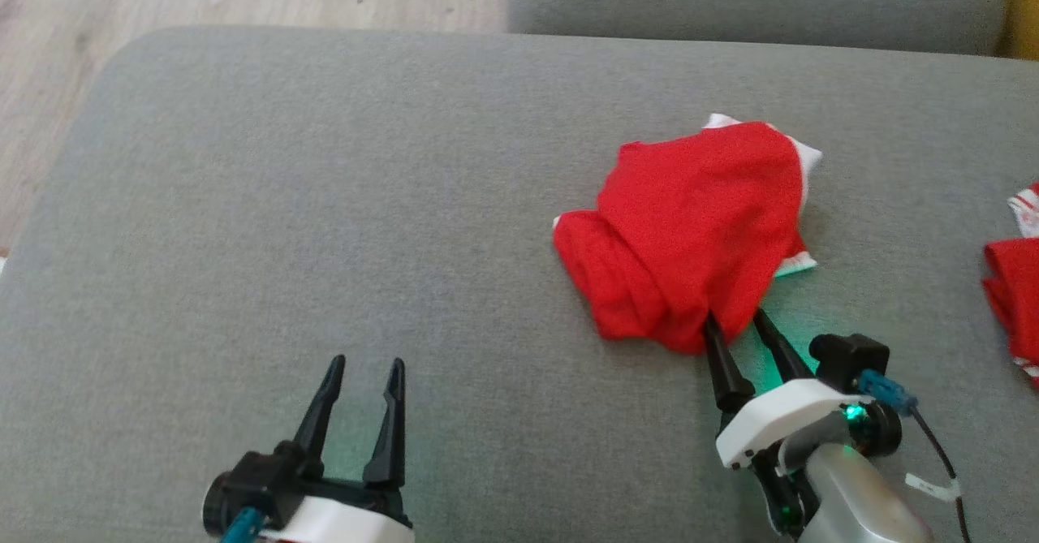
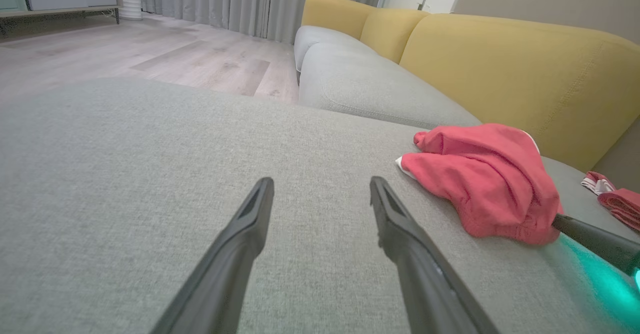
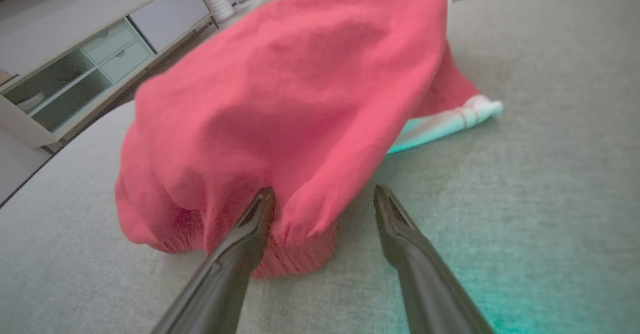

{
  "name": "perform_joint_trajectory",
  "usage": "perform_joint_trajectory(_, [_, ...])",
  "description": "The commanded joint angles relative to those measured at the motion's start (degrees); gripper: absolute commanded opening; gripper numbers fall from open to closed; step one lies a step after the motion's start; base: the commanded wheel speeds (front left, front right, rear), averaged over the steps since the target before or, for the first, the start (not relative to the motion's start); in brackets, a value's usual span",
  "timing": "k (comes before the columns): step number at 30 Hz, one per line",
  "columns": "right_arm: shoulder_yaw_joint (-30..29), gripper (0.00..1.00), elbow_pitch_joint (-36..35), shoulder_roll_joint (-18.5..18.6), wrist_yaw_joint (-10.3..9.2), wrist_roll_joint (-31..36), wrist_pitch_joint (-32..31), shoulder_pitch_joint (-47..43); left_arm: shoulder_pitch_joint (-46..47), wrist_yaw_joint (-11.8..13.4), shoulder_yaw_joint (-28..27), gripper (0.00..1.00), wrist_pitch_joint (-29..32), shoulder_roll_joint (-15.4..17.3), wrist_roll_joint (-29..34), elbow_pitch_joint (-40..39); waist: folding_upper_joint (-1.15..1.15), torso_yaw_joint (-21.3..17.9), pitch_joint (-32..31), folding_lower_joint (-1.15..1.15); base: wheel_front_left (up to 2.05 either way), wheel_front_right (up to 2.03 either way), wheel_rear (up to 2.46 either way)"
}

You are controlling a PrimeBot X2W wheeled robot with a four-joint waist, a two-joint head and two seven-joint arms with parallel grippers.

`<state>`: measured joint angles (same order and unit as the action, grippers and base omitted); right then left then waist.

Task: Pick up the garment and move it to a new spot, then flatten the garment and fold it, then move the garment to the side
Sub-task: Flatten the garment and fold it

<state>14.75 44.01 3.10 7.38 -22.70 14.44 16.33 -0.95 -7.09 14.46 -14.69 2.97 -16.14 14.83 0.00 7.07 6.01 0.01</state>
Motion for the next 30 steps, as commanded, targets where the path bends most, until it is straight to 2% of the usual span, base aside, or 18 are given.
perform_joint_trajectory(1, [1.85,0.9,0.31,-0.22,0.11,-1.01,0.5,1.57,1.94,-0.15,-1.33,1.0,-0.3,-0.09,-0.15,-1.13,0.0,1.09,0.58,-0.01,0.0,0.0,0.0])
perform_joint_trajectory(2, [2.19,0.39,1.14,-0.22,0.11,-1.47,0.51,1.86,1.81,-0.16,-1.34,1.0,-0.3,-0.09,-0.22,-1.01,0.0,1.35,0.61,-0.01,0.0,0.0,0.0])
perform_joint_trajectory(3, [2.54,0.0,1.95,-0.22,0.11,-1.84,0.52,2.09,1.71,-0.16,-1.39,1.0,-0.3,-0.09,-0.24,-0.94,0.0,1.51,0.61,-0.01,0.0,0.0,0.0])
perform_joint_trajectory(5, [1.75,0.0,2.44,-0.22,0.11,-1.68,0.53,2.77,1.55,-0.17,-1.56,1.0,-0.3,-0.09,-0.31,-0.9,0.0,1.68,0.55,-0.01,0.0,0.0,0.0])
perform_joint_trajectory(9, [-6.55,0.0,-1.94,0.08,0.11,1.86,0.54,4.2,1.52,-0.1,-2.03,1.0,-0.3,-0.09,-0.8,-1.16,0.0,1.68,0.3,-0.01,0.0,0.0,0.0])
perform_joint_trajectory(10, [-6.55,0.0,-1.94,0.08,0.11,1.86,0.54,4.2,1.52,-0.1,-2.03,1.0,-0.3,-0.09,-0.8,-1.16,0.0,1.68,0.3,-0.01,0.0,0.0,0.0])
perform_joint_trajectory(13, [-11.52,0.0,-7.58,2.41,0.11,7.29,0.54,7.3,1.99,-0.06,-1.81,1.0,-0.3,-0.09,-1.45,-1.19,0.0,1.88,-0.15,-0.01,0.0,0.0,0.0])
perform_joint_trajectory(16, [-13.57,0.0,-11.78,5.4,0.11,12.68,0.55,12.84,2.23,-0.03,-0.91,1.0,-0.3,-0.09,-2.49,-0.98,0.0,2.91,-1.05,-0.01,0.0,0.0,0.0])
perform_joint_trajectory(19, [-12.53,0.0,-13.42,7.7,0.11,16.33,0.55,19.41,2.18,0.1,0.65,1.0,-0.3,-0.09,-3.64,-0.49,0.0,5.09,-2.27,-0.01,0.0,0.0,0.0])
perform_joint_trajectory(22, [-9.1,0.0,-13.57,8.18,0.11,17.65,0.55,24.81,1.35,0.28,1.72,1.0,-0.3,-0.09,-4.45,-0.01,0.0,7.74,-3.64,-0.01,0.0,0.0,0.0])
perform_joint_trajectory(30, [0.19,0.0,-13.85,3.11,0.11,12.63,0.55,30.27,-2.45,0.52,0.91,1.0,-0.3,-0.09,-4.19,0.99,0.0,12.57,-6.07,-0.01,0.0,0.0,0.0])
